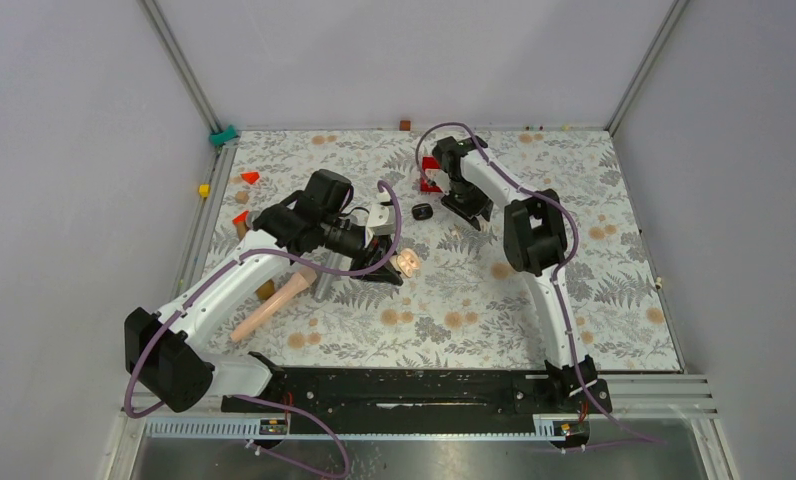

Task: Insert the wireless bluetooth earbuds into the charging case
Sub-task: Adjust the earbud at the center of the board.

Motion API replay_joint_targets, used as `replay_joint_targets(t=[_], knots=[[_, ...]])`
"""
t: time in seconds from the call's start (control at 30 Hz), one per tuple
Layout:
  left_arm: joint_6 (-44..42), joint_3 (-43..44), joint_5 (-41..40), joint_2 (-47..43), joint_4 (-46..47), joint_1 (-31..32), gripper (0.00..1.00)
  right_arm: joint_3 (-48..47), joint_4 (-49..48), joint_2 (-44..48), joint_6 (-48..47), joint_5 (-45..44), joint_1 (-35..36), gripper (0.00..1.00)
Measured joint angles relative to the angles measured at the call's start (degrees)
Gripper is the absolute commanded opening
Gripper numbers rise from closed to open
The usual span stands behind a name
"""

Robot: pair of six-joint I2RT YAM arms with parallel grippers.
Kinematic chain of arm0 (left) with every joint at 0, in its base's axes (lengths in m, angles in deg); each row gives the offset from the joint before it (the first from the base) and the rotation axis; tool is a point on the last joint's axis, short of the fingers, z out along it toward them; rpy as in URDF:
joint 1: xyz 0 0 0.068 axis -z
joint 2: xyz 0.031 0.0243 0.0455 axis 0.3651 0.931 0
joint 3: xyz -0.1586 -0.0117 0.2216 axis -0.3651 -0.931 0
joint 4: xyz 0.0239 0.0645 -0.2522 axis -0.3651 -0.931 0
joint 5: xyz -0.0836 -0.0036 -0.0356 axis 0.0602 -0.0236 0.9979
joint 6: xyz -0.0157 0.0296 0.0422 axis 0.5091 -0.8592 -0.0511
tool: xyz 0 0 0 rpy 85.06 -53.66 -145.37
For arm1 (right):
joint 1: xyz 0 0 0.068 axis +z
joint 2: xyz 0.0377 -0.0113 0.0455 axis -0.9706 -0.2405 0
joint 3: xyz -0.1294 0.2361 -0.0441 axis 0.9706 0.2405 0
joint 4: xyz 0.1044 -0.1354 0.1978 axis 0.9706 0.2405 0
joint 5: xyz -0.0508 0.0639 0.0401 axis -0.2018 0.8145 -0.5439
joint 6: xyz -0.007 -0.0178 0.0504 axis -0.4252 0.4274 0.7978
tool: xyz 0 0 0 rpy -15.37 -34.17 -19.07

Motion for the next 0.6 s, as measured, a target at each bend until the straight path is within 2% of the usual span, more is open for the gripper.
replay_joint_targets(t=[0.47, 0.6], knots=[[0.00, 0.00, 0.00, 0.00, 0.00, 0.00, 0.00, -5.53, 0.57, -3.54, 2.62, -0.22, -0.35, 0.45], [0.00, 0.00, 0.00, 0.00, 0.00, 0.00, 0.00, -6.45, 0.48, -4.42, 3.10, -0.83, -0.35, 0.42]])
